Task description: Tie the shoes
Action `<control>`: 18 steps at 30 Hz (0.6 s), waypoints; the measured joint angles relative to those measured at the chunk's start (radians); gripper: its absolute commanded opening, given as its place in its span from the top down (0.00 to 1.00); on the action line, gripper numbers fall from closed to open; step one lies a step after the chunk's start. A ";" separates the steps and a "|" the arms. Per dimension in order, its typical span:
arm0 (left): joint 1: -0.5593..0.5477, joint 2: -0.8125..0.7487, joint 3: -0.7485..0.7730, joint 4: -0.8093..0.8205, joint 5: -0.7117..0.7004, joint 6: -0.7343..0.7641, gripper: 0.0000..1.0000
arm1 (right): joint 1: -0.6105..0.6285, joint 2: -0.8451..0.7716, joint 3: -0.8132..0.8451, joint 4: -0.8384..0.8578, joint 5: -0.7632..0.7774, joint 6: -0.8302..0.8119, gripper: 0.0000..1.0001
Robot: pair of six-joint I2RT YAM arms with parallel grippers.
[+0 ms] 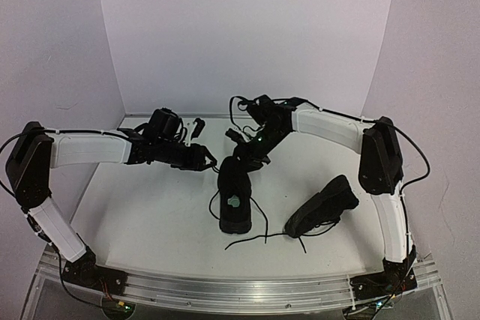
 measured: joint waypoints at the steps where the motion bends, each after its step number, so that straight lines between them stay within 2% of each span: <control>1: 0.000 0.000 0.000 0.000 0.001 0.000 0.53 | 0.000 0.002 0.001 -0.002 0.001 -0.001 0.75; 9: 0.005 0.009 0.010 0.000 0.012 0.001 0.51 | 0.002 0.009 0.003 -0.017 0.005 -0.010 0.72; 14: 0.010 0.017 0.013 0.000 0.018 0.001 0.54 | 0.002 0.009 0.003 -0.021 0.007 -0.017 0.82; 18: 0.014 0.018 0.013 0.000 0.019 0.001 0.60 | 0.002 0.009 0.009 -0.029 0.006 -0.025 0.95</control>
